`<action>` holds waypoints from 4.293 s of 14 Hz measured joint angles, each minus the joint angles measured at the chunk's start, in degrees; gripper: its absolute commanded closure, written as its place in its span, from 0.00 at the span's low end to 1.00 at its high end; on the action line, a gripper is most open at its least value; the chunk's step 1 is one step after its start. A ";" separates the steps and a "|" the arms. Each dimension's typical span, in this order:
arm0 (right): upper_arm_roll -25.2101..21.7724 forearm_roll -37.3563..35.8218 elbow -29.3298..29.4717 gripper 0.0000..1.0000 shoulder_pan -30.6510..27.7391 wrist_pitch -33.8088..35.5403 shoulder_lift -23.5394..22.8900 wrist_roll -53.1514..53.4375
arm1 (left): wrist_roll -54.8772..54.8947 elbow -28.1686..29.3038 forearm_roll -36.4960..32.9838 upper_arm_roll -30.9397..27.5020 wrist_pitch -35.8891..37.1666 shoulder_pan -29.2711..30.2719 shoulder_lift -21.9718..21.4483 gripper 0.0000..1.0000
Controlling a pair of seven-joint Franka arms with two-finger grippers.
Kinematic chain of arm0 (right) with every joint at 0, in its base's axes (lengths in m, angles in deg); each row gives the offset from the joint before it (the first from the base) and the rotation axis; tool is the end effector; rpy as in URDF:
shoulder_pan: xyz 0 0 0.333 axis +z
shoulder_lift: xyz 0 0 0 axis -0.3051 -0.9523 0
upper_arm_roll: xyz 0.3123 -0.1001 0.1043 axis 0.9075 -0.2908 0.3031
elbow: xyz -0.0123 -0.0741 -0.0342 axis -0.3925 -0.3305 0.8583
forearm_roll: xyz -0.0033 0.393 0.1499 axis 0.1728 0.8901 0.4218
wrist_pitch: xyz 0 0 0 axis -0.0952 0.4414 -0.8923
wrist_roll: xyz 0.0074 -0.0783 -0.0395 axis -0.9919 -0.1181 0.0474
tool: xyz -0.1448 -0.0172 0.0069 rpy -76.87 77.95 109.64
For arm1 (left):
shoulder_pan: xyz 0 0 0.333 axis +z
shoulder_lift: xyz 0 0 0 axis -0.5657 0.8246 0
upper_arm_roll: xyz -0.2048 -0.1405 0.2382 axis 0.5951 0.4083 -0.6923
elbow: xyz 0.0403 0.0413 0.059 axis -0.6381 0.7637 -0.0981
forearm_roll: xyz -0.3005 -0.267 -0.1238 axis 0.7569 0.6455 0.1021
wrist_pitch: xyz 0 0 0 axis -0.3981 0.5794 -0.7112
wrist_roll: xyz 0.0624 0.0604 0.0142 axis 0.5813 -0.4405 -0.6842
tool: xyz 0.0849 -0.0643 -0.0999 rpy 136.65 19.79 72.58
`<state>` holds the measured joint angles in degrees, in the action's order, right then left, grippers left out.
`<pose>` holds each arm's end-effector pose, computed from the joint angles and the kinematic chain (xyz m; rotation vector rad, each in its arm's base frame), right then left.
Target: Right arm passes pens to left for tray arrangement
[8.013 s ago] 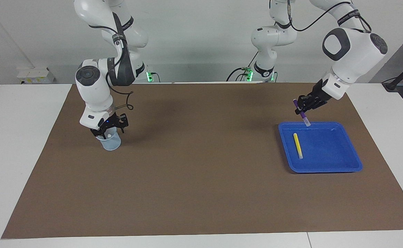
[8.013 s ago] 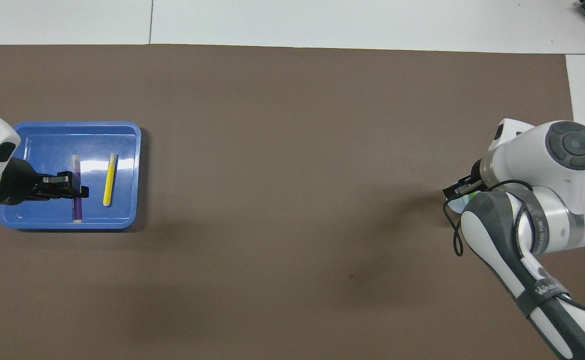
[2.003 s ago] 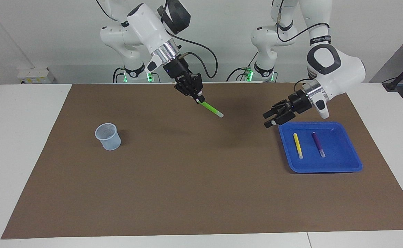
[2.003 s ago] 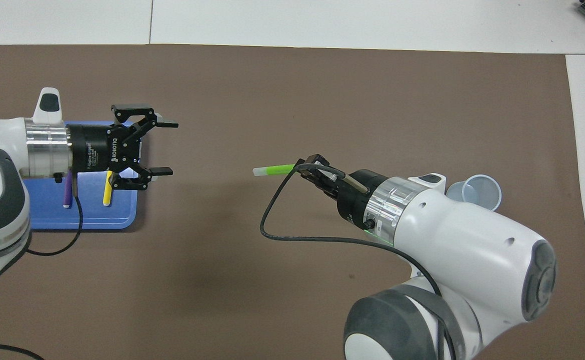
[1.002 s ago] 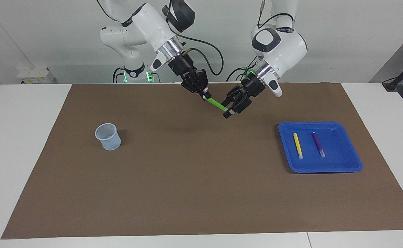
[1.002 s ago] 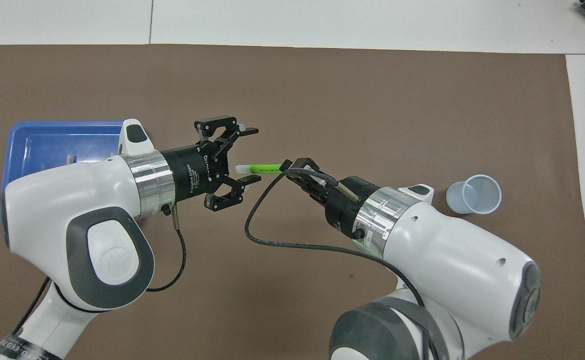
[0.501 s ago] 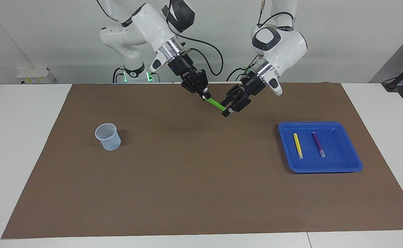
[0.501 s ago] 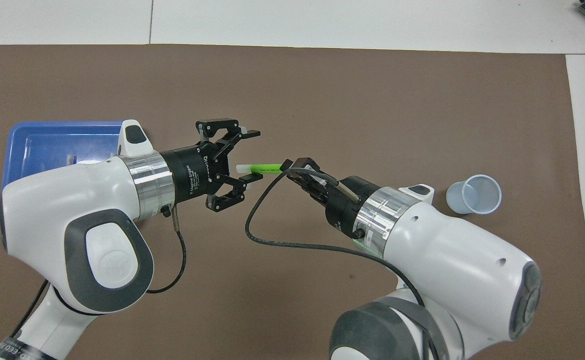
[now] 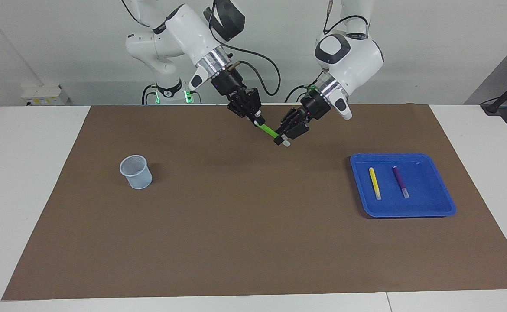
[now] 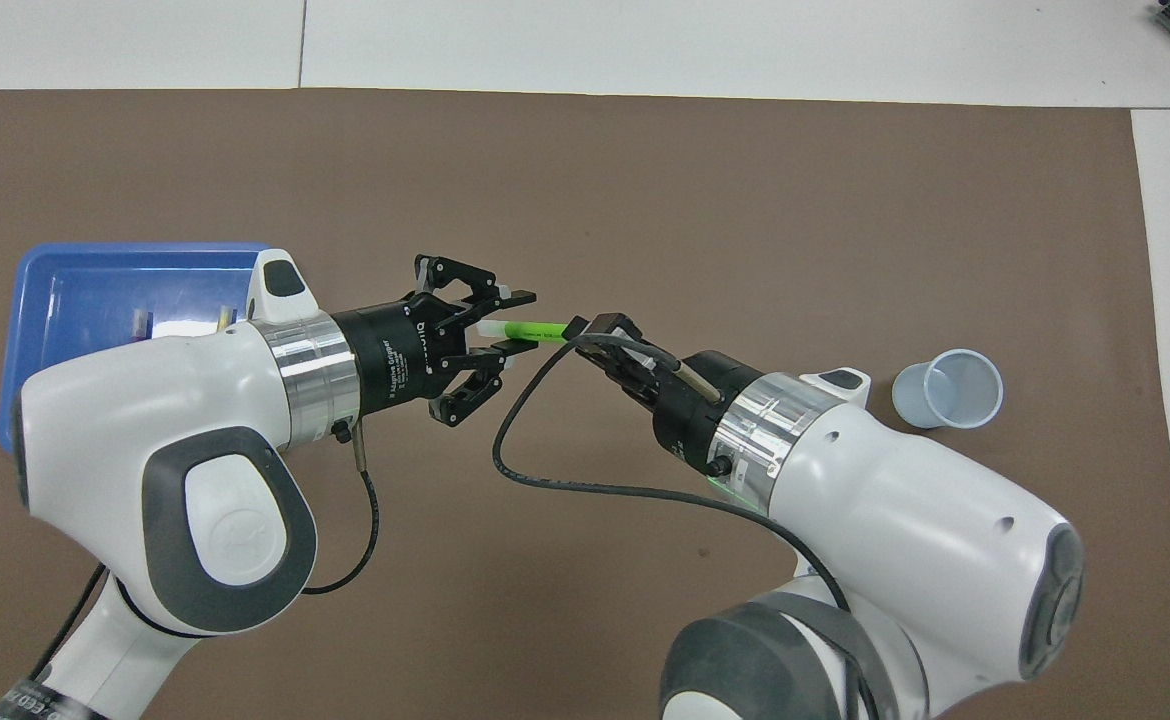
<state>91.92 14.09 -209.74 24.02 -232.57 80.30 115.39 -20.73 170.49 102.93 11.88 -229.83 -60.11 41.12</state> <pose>0.5107 0.3357 0.5395 -2.1724 0.7677 -0.3623 0.5245 -0.3131 0.5019 1.7554 1.3639 -0.3257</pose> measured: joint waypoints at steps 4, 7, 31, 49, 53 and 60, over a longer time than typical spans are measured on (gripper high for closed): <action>0.06 0.09 0.08 1.00 0.07 -0.26 0.03 0.00 | -0.52 0.44 0.11 -0.07 -0.38 -0.20 -0.26 1.00; 0.06 0.09 0.09 1.00 0.07 -0.26 0.04 0.00 | -0.67 0.45 0.11 -0.06 -0.39 -0.20 -0.28 1.00; -1.36 -29.35 2.40 0.00 -17.94 51.90 4.32 -29.70 | 40.56 -1.37 -29.87 -1.68 35.13 21.68 -3.55 1.00; -20.05 -35.91 14.26 0.00 -7.73 58.54 -4.45 -44.23 | 83.55 -4.43 -56.09 -1.89 31.43 39.04 9.38 1.00; -22.70 -36.45 17.24 0.00 -2.86 59.90 -4.70 -44.42 | 86.27 -6.50 -57.86 -1.91 27.77 42.02 13.99 1.00; -22.63 -43.39 33.92 0.00 -3.28 73.81 -10.04 -45.52 | 87.12 -7.95 -58.19 -1.87 18.77 44.12 21.18 1.00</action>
<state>69.30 -29.31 -175.82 20.74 -158.76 70.26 69.87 66.40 162.54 44.74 10.01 -211.06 -15.99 62.30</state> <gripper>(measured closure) 0.000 0.824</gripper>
